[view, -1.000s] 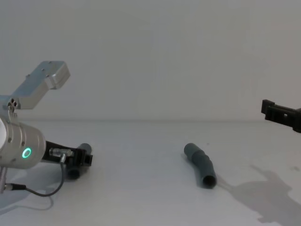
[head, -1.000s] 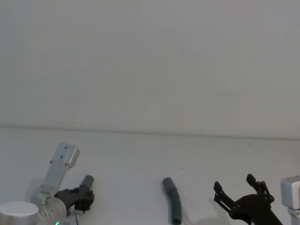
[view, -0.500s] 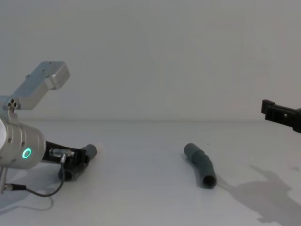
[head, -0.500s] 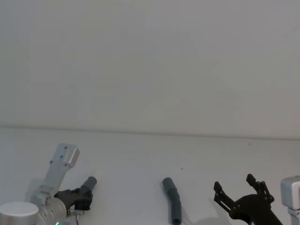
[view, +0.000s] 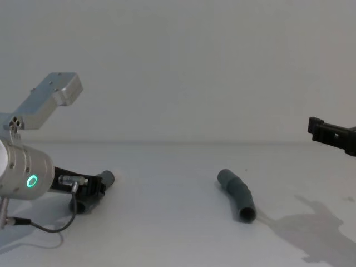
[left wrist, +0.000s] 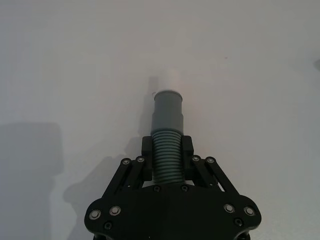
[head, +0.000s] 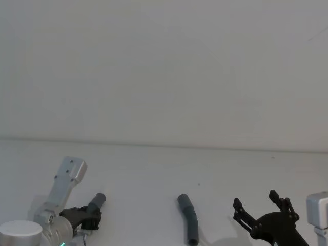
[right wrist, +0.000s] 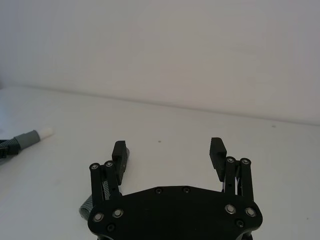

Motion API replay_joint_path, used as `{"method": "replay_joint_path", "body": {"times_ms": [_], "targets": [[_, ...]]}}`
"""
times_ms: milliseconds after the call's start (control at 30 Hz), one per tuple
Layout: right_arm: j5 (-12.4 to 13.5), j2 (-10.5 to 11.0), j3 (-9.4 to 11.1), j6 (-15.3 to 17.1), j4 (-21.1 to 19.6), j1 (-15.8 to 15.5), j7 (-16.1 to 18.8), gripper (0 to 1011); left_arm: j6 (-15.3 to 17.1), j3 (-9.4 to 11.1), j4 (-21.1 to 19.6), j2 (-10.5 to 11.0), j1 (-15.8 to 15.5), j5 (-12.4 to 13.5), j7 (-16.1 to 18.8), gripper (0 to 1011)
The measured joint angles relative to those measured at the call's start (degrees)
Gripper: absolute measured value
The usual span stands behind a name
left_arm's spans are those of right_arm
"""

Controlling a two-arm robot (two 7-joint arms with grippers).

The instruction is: Use both hands to pick up one end of the pipe from the table, align the ends, and insert them.

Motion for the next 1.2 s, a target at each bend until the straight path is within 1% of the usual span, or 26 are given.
{"method": "replay_joint_path", "body": {"times_ms": [133,267,433,467,567,700,733,867,900,933,1067,1200], "targets": [[0.0,-0.4,-0.2,0.6,-0.1,0.3,0.0,1005,0.0,0.0,0.0,0.0,0.0,0.0,0.0,295],[0.2,-0.6,-0.6,1.9,-0.3,1.0,0.4,1005,0.0,0.0,0.0,0.0,0.0,0.0,0.0,295],[1.1,-0.7,-1.2,4.9,-0.6,2.4,1.8,1005,0.0,0.0,0.0,0.0,0.0,0.0,0.0,295],[1.4,-0.7,-1.4,6.2,-0.7,3.0,2.4,1005,0.0,0.0,0.0,0.0,0.0,0.0,0.0,295],[1.8,-0.6,-1.8,8.4,-0.9,3.9,3.3,1005,0.0,0.0,0.0,0.0,0.0,0.0,0.0,295],[2.7,-0.5,-2.6,13.1,-1.1,6.0,4.5,1005,0.0,0.0,0.0,0.0,0.0,0.0,0.0,295],[2.7,-0.5,-2.6,13.1,-1.1,6.0,4.5,1005,0.0,0.0,0.0,0.0,0.0,0.0,0.0,295],[2.9,-0.7,-3.7,18.3,-1.2,8.5,5.2,1005,0.0,0.0,0.0,0.0,0.0,0.0,0.0,295],[2.9,-0.7,-3.7,18.3,-1.2,8.5,5.2,1005,0.0,0.0,0.0,0.0,0.0,0.0,0.0,295],[2.9,-0.9,-4.0,19.5,-1.1,9.1,5.2,1005,0.0,0.0,0.0,0.0,0.0,0.0,0.0,295],[2.6,-1.5,-4.7,22.0,-0.7,10.5,4.8,1005,0.0,0.0,0.0,0.0,0.0,0.0,0.0,295],[1.3,-2.6,-5.6,24.1,0.1,11.9,3.2,1005,0.0,0.0,0.0,0.0,0.0,0.0,0.0,295]]}}
